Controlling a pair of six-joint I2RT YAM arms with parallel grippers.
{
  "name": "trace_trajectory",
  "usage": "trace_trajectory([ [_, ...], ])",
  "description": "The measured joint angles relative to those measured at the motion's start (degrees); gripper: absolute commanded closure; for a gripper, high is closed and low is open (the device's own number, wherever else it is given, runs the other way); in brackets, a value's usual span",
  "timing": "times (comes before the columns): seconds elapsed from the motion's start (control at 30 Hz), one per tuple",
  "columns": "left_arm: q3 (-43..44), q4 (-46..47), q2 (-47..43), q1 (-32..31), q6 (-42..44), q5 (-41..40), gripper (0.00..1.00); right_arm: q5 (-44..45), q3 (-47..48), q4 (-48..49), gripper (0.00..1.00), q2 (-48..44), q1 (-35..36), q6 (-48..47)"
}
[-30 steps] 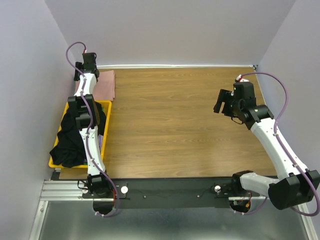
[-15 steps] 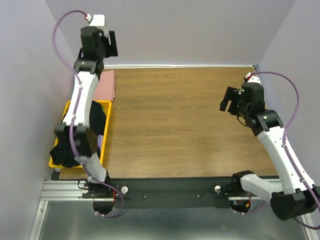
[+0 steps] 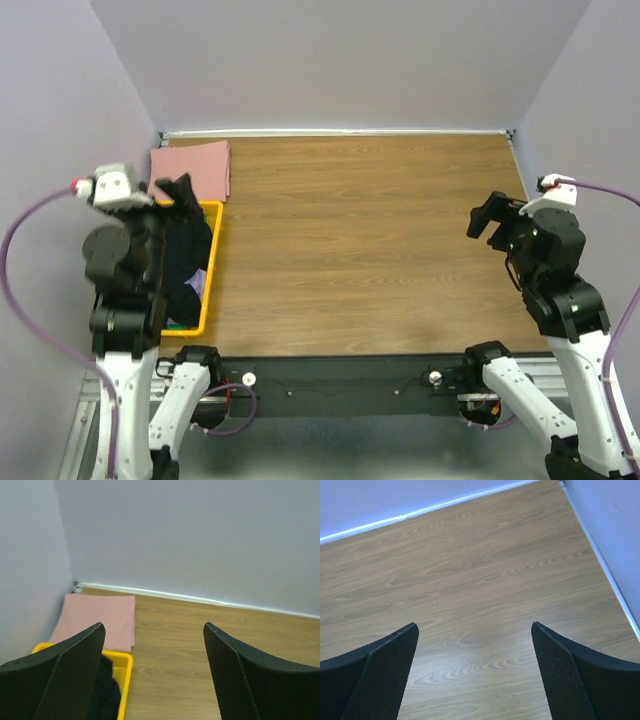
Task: Fold and stack the t-shirts
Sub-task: Reset both grippers
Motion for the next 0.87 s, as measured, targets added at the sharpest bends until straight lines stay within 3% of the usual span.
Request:
trace_trajectory([
  [0.13,-5.4,-3.1,-12.8,-0.2,-1.2,-6.8,0.09,1.5,-4.2,1.7,0.0,-6.9,0.0,-0.4],
  [0.23,-8.5,-4.1,-17.3,-0.4,-3.0,-11.5,0.09,2.1,-7.5,3.4,0.0,-12.8,0.0,-0.4],
  [0.43,-14.8,-6.5,-20.2,-1.2,-4.4,-13.7,0.09,3.6,-10.1,7.5,0.0,-21.8,0.0,-0.9],
  [0.87,-16.0,-2.9,-21.6,-4.2,-4.0,-15.5,0.07,4.4,-12.0,9.0,0.0,-23.1,0.0,-1.0],
])
